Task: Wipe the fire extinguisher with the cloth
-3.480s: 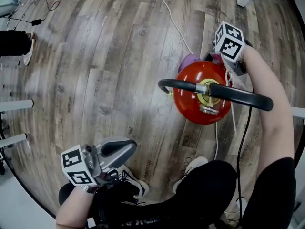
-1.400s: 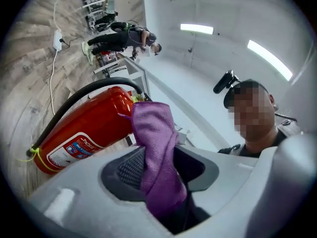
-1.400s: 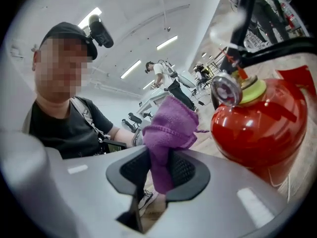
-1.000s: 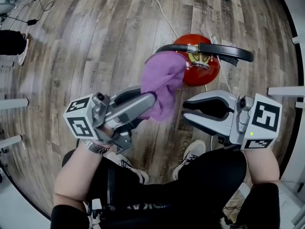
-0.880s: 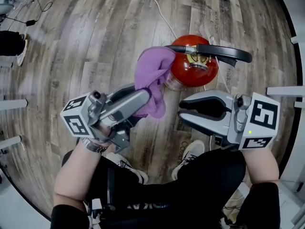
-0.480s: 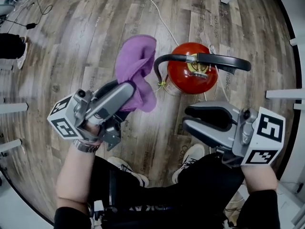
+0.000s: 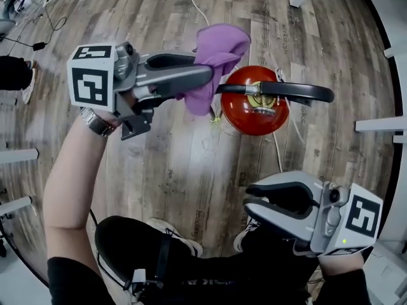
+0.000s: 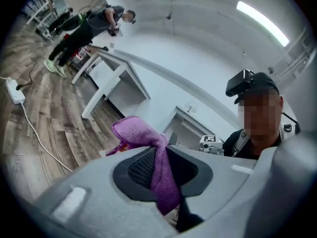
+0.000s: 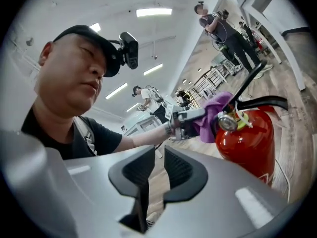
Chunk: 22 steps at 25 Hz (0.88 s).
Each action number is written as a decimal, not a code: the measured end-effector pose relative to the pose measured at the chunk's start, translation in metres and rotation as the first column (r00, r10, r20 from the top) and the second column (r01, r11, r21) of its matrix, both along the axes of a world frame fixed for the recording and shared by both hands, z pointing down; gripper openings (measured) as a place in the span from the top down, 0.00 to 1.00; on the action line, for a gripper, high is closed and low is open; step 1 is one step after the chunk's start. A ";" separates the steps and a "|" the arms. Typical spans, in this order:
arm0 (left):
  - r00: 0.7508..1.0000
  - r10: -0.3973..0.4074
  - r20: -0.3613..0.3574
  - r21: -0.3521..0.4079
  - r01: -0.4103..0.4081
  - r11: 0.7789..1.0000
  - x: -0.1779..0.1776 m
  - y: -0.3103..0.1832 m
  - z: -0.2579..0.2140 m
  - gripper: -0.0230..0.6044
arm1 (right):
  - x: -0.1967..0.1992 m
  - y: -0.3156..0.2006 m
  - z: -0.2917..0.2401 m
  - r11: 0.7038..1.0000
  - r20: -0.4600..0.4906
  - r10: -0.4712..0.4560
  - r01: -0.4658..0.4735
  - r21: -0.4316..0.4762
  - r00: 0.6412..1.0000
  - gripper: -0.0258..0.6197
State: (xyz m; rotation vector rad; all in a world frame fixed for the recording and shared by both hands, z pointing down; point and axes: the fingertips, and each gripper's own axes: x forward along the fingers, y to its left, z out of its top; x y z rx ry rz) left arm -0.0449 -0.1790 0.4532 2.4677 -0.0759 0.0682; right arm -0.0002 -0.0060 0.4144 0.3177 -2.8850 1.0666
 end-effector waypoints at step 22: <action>0.916 -0.187 0.355 -0.464 0.347 0.815 0.011 0.006 0.396 0.87 | 0.065 -0.061 0.030 0.911 0.083 0.270 -0.227 -0.344 0.959 0.92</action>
